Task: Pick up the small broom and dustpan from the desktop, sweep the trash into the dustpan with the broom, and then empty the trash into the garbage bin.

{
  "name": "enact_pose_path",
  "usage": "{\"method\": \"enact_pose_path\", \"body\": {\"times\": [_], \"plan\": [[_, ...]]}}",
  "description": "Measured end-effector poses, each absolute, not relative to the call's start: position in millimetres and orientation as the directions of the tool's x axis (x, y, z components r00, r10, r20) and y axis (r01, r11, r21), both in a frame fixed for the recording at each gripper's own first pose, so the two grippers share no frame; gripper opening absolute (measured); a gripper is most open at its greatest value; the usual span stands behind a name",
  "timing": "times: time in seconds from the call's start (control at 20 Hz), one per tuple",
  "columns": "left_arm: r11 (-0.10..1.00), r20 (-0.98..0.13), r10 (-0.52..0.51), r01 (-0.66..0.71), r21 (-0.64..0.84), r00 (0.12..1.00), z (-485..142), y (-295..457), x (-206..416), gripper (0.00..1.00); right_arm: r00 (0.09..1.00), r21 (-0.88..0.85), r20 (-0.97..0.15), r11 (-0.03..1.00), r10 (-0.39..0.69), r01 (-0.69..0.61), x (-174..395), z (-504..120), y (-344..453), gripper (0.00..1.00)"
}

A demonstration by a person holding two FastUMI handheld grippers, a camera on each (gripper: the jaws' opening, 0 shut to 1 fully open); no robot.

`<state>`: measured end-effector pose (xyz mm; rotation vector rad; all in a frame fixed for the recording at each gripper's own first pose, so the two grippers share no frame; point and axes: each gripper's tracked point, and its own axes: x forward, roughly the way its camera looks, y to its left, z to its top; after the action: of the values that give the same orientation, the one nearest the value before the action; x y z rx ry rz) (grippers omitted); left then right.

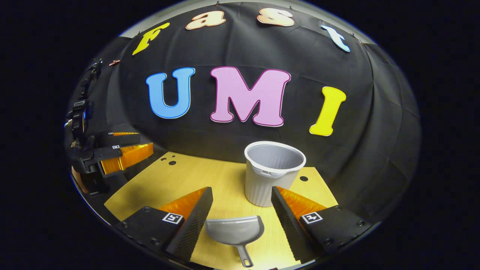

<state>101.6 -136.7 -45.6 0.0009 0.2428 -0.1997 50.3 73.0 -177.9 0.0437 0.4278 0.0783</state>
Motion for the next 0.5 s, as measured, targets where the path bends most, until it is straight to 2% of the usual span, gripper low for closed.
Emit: {"method": "enact_pose_path", "body": {"times": [0.25,0.5], "plan": [[0.989,-0.266,-0.145,0.144,-0.024,0.953,-49,-136,95,0.98,0.925,0.027,-0.369,0.996,0.092,-0.089,62,-176,69,0.98],[0.997,-0.291,-0.079,0.074,-0.029,0.953,-50,-142,79,0.98,0.919,0.015,-0.359,0.985,0.165,-0.171,58,-178,72,0.98]]}}
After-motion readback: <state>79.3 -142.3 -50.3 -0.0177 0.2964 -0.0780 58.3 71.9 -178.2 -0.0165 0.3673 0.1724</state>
